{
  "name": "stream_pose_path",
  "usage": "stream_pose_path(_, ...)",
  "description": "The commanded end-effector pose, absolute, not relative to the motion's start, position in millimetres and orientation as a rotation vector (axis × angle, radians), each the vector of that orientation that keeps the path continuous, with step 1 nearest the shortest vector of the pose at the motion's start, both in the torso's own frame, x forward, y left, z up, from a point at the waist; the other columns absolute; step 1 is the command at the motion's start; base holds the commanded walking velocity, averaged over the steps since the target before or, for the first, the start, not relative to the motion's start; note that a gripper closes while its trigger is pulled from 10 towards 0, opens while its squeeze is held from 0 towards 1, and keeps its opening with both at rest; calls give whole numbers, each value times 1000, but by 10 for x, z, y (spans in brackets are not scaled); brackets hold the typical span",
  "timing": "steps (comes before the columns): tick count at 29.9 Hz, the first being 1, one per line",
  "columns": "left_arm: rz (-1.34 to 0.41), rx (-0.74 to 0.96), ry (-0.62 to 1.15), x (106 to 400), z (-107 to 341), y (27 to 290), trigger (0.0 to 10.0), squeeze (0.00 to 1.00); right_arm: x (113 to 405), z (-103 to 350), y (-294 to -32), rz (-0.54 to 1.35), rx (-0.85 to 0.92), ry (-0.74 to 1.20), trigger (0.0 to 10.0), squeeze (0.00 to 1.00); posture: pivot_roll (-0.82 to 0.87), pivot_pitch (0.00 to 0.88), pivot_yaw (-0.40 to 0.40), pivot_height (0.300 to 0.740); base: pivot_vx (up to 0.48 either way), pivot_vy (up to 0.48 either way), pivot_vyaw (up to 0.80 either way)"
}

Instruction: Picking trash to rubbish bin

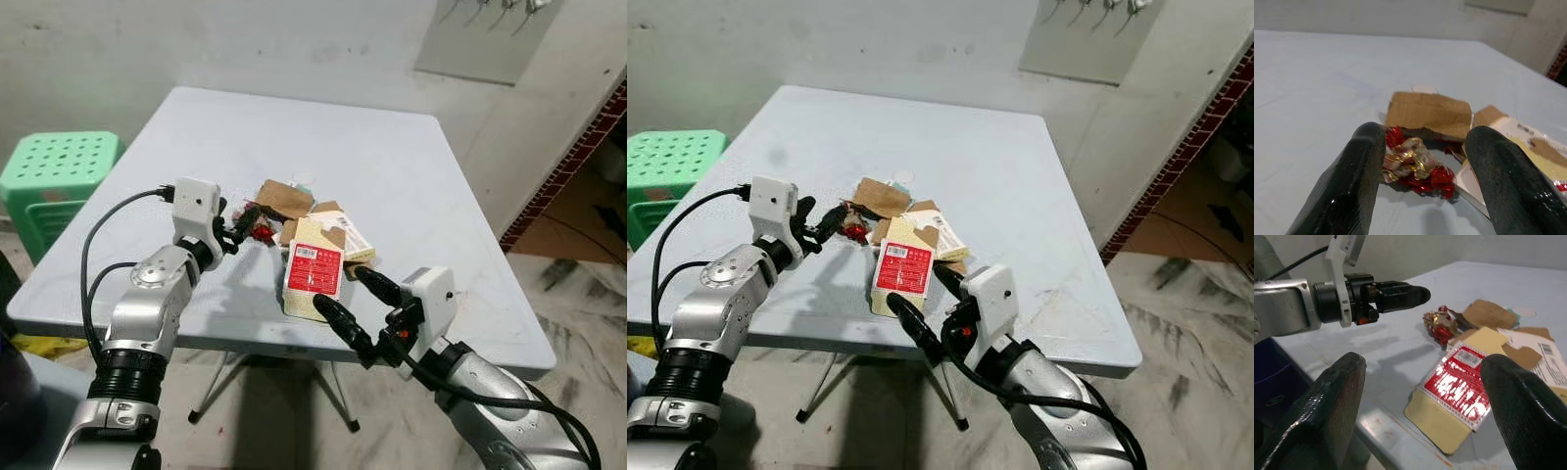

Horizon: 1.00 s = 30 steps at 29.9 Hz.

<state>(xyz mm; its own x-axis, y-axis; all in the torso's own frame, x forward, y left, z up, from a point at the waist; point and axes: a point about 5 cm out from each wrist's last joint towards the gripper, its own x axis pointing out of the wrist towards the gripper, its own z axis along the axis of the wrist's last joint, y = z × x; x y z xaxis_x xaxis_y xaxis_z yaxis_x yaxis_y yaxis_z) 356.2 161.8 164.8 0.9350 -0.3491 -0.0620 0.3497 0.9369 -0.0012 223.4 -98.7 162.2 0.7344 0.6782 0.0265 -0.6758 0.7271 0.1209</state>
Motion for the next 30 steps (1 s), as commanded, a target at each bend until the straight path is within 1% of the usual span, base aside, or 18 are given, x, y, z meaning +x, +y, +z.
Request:
stream_pose_path(1,-371,2,63,3599,1686,1598,10000,373,2196,1669,-990,750,127,18,10000,0,-67,177,-124,740,0,0,0)
stream_pose_path(2,-378,-13,62,3614,1691,1595,10000,1000,2186,1679,-984,750,134,20,10000,0,-69,183,-125,740,0,0,0)
stream_pose_path(8,-379,-21,62,3676,1725,1603,10000,1000,2087,1737,-961,752,162,31,10000,0,-84,219,-122,740,0,0,0)
stream_pose_path(21,-343,21,48,3787,1833,1680,10000,1000,1959,1803,-904,767,190,55,10000,0,-95,247,-122,740,0,0,0)
stream_pose_path(22,-335,29,49,3791,1835,1687,10000,776,1952,1807,-903,768,191,56,10000,0,-96,251,-123,740,0,0,0)
stream_pose_path(23,-332,33,52,3795,1833,1690,10000,776,1947,1810,-903,767,191,58,10000,0,-96,251,-123,740,0,0,0)
stream_pose_path(24,-333,33,54,3796,1832,1692,10000,0,1942,1813,-903,766,192,60,10000,0,-96,252,-123,740,0,0,0)
stream_pose_path(30,-331,12,86,3778,1777,1701,10000,0,1938,1806,-917,762,195,73,10000,0,-92,254,-122,740,0,0,0)
